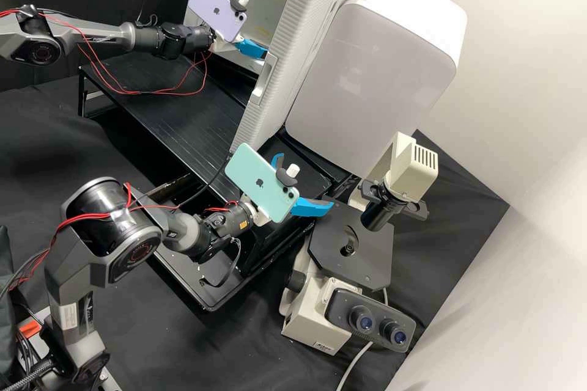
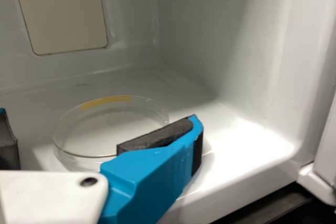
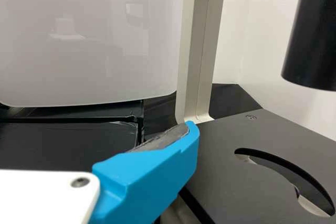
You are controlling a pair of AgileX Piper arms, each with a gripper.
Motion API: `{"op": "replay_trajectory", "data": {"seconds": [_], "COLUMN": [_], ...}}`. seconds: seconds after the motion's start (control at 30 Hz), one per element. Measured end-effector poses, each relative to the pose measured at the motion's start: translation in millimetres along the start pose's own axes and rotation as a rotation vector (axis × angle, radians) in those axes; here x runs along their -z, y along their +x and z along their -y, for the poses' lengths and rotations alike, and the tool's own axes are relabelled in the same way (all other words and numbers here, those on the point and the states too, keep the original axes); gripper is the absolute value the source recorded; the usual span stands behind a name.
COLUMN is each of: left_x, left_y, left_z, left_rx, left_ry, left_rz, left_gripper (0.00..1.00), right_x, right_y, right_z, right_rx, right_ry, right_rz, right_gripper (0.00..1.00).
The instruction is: Place the petri dish in the incubator
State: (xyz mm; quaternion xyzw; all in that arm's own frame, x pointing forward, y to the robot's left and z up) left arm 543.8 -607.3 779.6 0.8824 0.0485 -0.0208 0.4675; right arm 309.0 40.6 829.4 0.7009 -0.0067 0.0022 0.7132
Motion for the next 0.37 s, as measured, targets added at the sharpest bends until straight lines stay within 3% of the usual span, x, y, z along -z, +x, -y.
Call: {"op": "replay_trajectory", "data": {"seconds": [0.07, 0.13, 0.2, 0.33, 0.37], "left_x": [0, -1, -4, -7, -7], "left_y": [-2, -8, -15, -32, -37], "left_z": [2.9, 1.8, 2.6, -1.1, -0.5], "left_rx": [0.004, -0.021, -0.040, -0.099, -0.106], "left_ry": [0.035, 0.128, 0.177, 0.184, 0.153], "left_rz": [-0.011, -0.022, -0.021, -0.007, 0.007], "left_gripper": [1.00, 1.00, 1.00, 1.00, 1.00], "right_x": [0, 0, 0, 0, 0], "right_y": [0, 0, 0, 0, 0], "right_z": [0, 0, 0, 0, 0], "right_rx": [0.000, 0.000, 0.000, 0.000, 0.000], "right_ry": [0.000, 0.000, 0.000, 0.000, 0.000], "right_rz": [0.000, 0.000, 0.000, 0.000, 0.000], "right_gripper": [1.00, 1.00, 1.00, 1.00, 1.00]}}
